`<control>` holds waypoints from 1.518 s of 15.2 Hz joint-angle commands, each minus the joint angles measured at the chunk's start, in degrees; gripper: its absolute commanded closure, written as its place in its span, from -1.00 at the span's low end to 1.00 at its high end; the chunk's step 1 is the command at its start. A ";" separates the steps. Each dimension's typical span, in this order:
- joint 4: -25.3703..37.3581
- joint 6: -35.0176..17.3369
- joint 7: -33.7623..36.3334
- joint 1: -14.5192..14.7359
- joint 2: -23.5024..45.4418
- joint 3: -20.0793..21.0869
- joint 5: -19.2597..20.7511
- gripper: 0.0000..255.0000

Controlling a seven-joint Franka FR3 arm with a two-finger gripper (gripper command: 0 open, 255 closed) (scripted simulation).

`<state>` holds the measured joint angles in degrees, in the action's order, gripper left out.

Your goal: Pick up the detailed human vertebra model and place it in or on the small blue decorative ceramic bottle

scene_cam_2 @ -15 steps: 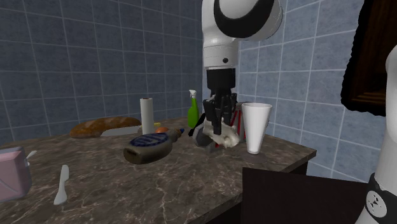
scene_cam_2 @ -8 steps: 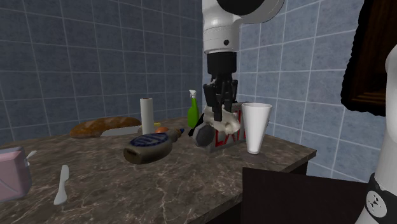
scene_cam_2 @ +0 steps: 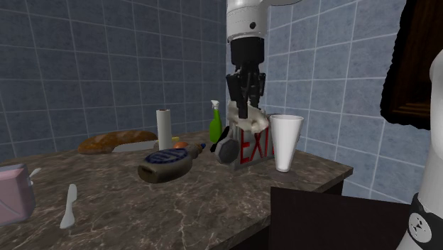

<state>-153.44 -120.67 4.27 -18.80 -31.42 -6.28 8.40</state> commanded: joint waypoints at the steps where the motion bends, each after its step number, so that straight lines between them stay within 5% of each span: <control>1: 2.34 0.24 -0.19 0.15 2.11 -0.11 -0.19 1.00; 12: 27.83 -0.25 -2.13 1.47 28.02 -0.96 -3.28 1.00; 23: 61.56 8.57 -4.50 0.56 52.99 -0.76 -6.90 1.00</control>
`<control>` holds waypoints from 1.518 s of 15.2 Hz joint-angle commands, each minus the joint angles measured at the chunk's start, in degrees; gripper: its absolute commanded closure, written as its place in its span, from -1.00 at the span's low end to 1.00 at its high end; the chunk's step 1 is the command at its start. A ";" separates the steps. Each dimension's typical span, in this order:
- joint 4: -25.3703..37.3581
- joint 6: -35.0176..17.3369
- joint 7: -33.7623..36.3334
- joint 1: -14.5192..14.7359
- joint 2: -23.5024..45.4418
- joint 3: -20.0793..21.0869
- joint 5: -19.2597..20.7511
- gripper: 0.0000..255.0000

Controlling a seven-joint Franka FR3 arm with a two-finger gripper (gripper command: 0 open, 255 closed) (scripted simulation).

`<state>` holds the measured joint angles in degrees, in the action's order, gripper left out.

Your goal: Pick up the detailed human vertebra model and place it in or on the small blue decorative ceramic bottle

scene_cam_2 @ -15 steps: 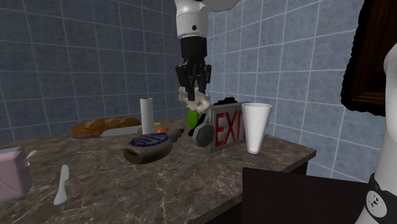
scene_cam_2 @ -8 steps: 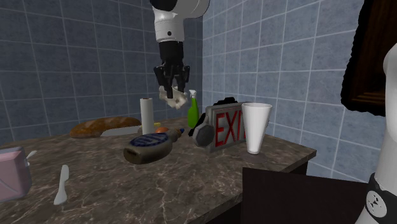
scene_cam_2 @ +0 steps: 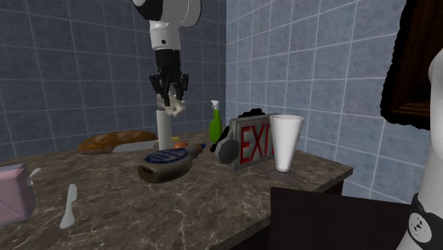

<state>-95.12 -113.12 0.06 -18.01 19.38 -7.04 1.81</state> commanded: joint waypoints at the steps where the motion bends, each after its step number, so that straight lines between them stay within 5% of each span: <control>1: 7.09 2.34 -0.45 -0.43 4.71 0.07 -0.60 1.00; 15: 1.52 -6.80 -0.16 -0.55 8.30 0.28 -0.85 1.00; 23: 1.43 -7.02 -0.15 -0.56 8.44 0.28 -0.86 1.00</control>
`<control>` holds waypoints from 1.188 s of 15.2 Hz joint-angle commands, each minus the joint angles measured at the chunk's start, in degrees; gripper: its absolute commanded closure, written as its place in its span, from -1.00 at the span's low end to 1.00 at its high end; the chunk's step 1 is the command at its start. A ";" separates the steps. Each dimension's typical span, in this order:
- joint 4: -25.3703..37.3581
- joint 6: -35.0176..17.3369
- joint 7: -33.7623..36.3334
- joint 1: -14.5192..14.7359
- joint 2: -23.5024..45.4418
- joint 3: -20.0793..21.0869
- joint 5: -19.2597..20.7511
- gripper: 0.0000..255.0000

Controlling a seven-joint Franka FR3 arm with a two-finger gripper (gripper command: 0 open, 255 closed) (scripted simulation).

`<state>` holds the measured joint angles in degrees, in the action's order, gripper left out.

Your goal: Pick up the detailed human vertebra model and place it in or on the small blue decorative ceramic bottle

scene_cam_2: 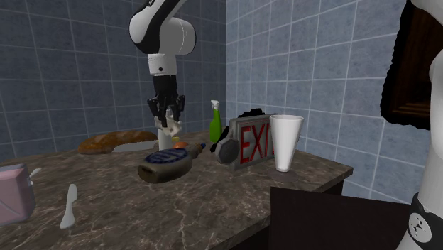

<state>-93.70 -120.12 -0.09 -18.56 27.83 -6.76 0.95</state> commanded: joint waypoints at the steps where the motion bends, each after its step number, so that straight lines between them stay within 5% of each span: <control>1: 0.00 -0.01 0.00 0.00 -0.01 0.00 0.00 -1.00; 6: 0.01 -0.01 0.00 0.00 -0.01 0.00 0.00 -1.00; 10: 3.70 6.18 0.12 0.30 -2.50 -0.05 0.21 -1.00; 18: 3.70 6.18 0.12 0.29 -2.50 -0.05 0.21 -1.00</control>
